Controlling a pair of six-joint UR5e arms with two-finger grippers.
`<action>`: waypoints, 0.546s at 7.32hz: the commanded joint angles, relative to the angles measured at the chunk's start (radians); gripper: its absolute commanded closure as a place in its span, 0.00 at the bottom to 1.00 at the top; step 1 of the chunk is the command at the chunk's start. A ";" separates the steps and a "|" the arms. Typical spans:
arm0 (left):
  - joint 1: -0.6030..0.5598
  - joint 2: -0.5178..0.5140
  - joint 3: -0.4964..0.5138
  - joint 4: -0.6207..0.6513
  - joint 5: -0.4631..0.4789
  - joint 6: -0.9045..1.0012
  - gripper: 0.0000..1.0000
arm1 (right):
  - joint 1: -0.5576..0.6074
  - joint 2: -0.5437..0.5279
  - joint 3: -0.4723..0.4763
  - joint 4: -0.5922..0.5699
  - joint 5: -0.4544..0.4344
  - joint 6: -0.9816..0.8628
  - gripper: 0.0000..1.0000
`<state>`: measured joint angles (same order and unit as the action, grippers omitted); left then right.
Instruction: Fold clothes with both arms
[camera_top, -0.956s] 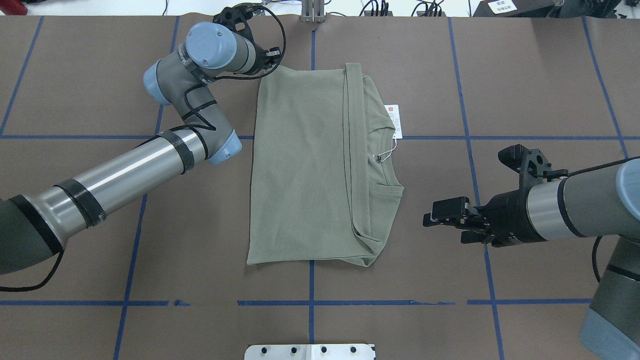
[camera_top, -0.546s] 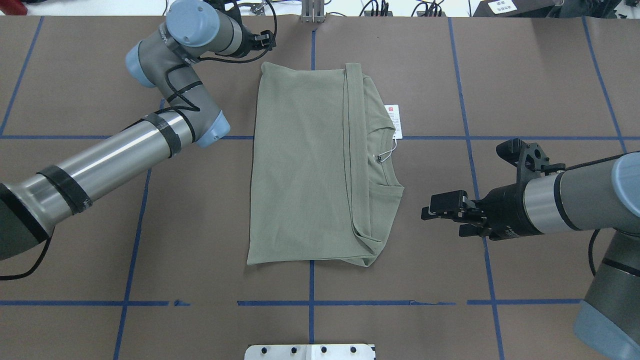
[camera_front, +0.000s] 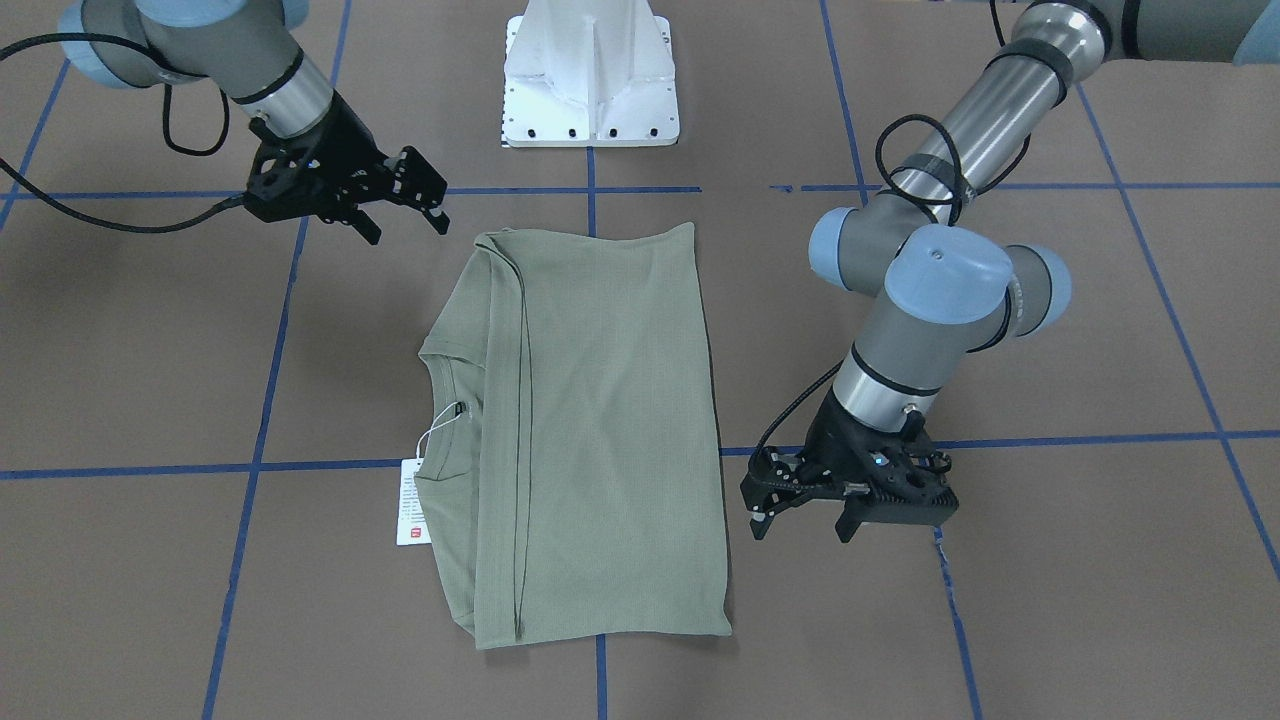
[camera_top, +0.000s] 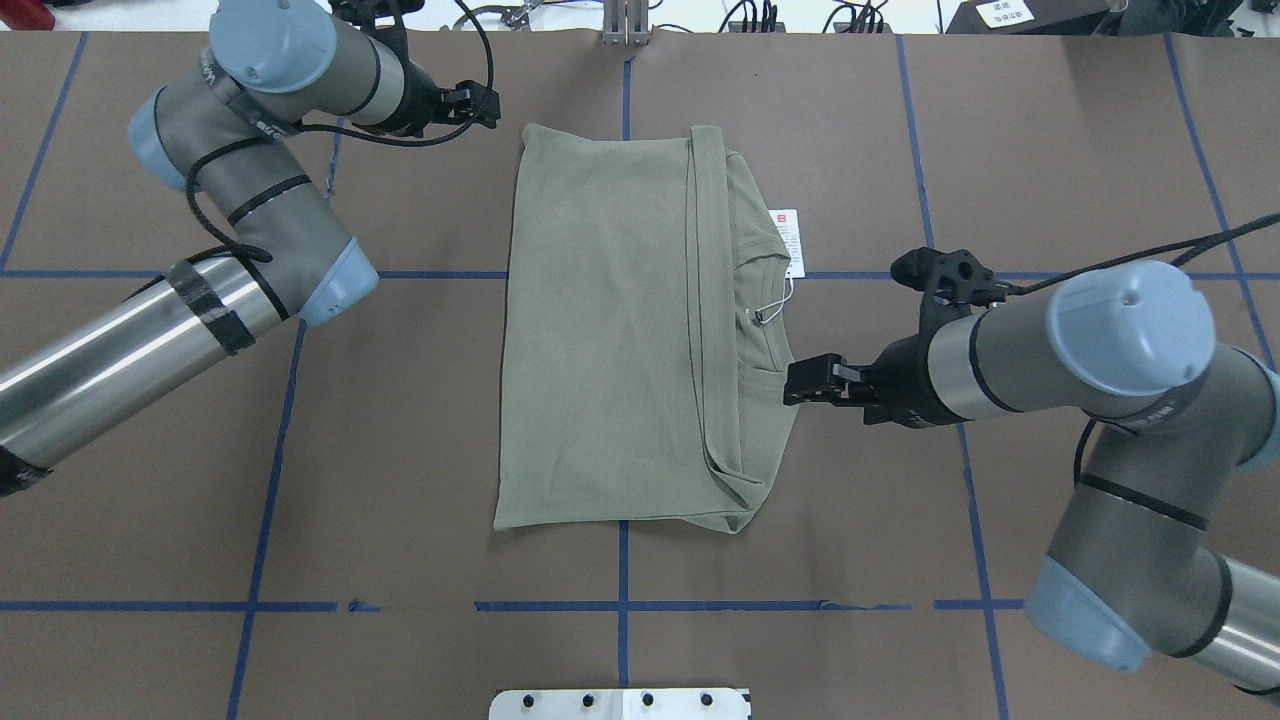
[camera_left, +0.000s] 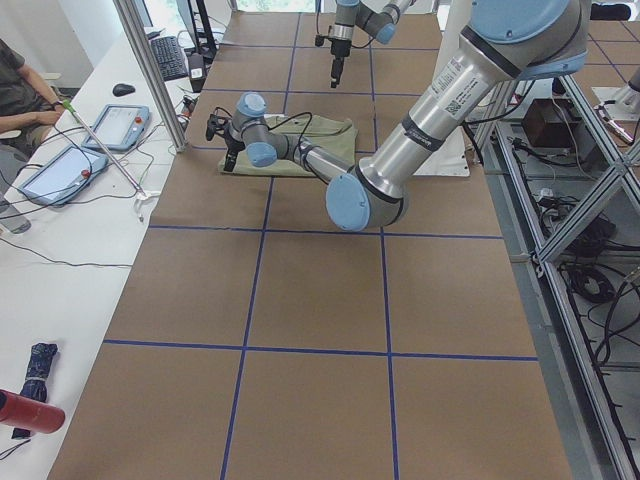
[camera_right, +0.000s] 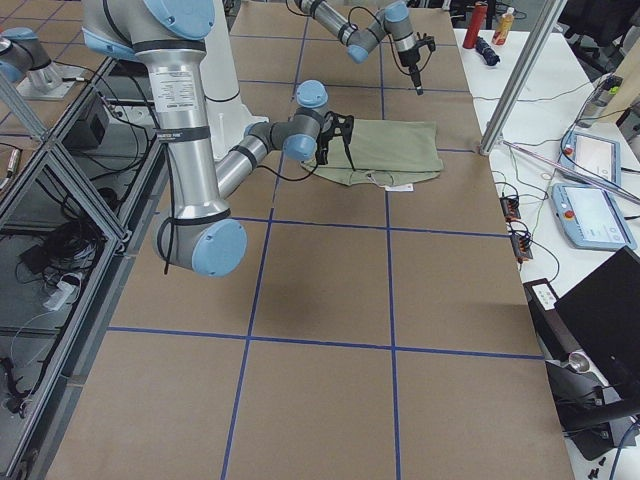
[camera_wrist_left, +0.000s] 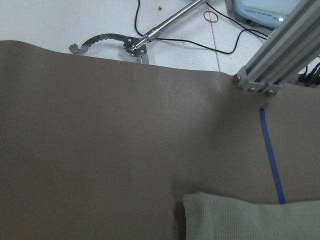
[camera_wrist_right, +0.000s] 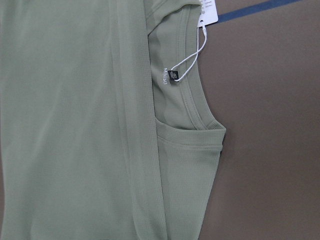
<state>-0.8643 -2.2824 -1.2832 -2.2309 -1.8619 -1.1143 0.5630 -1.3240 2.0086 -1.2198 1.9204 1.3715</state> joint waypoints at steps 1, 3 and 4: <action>0.002 0.151 -0.282 0.138 -0.008 0.005 0.00 | -0.054 0.217 -0.110 -0.275 -0.090 -0.202 0.00; 0.013 0.170 -0.344 0.177 -0.010 0.004 0.00 | -0.107 0.307 -0.224 -0.276 -0.147 -0.335 0.00; 0.016 0.170 -0.338 0.177 -0.010 0.004 0.00 | -0.117 0.305 -0.252 -0.274 -0.156 -0.435 0.00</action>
<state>-0.8528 -2.1182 -1.6114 -2.0632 -1.8711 -1.1105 0.4662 -1.0404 1.8036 -1.4897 1.7857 1.0508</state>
